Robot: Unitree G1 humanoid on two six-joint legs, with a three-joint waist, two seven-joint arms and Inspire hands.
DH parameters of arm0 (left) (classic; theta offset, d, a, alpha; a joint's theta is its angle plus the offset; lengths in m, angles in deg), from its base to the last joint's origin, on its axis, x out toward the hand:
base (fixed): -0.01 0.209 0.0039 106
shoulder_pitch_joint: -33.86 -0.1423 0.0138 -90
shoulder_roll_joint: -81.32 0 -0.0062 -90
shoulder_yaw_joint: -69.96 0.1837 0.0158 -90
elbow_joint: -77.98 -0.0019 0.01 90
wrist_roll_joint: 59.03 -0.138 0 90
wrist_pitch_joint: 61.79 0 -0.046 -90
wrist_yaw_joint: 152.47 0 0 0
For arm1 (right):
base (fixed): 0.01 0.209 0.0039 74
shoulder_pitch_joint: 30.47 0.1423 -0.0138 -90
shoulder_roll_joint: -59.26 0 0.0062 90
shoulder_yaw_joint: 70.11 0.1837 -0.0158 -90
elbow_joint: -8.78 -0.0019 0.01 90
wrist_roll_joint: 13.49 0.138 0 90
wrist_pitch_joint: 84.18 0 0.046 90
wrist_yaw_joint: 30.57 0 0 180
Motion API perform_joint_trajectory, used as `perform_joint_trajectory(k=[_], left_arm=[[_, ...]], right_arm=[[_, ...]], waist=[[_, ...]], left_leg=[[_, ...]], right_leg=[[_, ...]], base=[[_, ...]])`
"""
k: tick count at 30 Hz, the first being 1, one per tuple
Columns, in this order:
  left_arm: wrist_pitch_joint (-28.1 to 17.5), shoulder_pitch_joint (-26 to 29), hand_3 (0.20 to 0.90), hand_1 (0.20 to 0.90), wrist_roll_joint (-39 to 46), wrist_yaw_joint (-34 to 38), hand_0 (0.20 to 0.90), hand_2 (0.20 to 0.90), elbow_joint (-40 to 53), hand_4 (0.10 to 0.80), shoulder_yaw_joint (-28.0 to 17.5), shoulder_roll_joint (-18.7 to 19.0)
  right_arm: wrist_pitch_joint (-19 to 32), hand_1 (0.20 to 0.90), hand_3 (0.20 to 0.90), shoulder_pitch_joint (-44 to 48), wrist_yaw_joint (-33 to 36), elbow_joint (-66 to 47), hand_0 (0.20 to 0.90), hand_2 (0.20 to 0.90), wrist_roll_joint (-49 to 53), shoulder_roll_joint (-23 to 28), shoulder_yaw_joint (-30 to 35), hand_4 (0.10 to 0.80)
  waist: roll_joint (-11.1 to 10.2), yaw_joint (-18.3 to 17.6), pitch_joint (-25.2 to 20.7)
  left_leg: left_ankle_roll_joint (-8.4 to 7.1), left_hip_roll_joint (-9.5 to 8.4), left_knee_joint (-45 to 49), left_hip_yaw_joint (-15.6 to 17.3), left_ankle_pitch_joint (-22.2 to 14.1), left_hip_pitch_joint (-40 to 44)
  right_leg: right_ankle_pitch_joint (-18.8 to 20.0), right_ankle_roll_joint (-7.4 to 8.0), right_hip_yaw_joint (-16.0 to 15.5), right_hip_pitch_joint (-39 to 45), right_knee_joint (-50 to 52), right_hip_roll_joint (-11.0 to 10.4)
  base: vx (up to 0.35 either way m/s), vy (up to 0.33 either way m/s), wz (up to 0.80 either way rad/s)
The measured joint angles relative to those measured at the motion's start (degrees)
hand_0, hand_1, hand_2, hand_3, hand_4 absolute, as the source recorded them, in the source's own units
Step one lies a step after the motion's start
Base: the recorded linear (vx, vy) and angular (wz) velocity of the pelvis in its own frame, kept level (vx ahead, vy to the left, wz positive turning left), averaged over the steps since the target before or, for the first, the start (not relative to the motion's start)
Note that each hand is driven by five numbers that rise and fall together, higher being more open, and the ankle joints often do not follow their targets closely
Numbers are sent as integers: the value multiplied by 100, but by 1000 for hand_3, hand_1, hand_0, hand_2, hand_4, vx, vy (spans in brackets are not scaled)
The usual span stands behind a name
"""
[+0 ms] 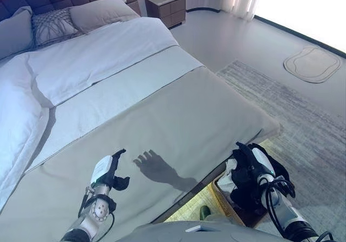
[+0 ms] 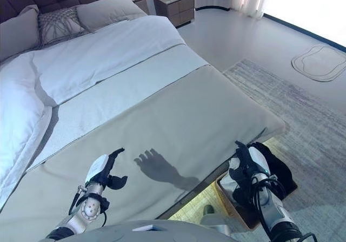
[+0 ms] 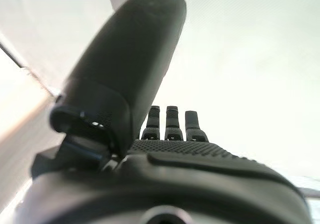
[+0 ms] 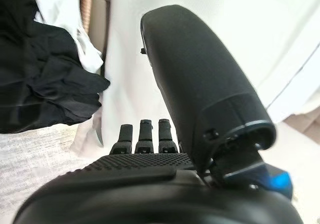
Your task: Pick up the clothes from the bed and place them into the basket
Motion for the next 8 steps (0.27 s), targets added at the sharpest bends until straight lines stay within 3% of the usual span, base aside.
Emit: perform_joint_trajectory(k=[8], left_arm=[[4, -24, 900, 900, 108, -132, 900, 900, -505, 800, 1, -54]], right_arm=[[169, 900, 900, 45, 165, 710, 900, 900, -483, -186, -357, 800]], waist=[[-215, 202, -185]], left_leg=[[22, -6, -1, -175, 10, -3]], right_leg=[[-7, -8, -146, 91, 0, -13]], base=[[40, 12, 10]])
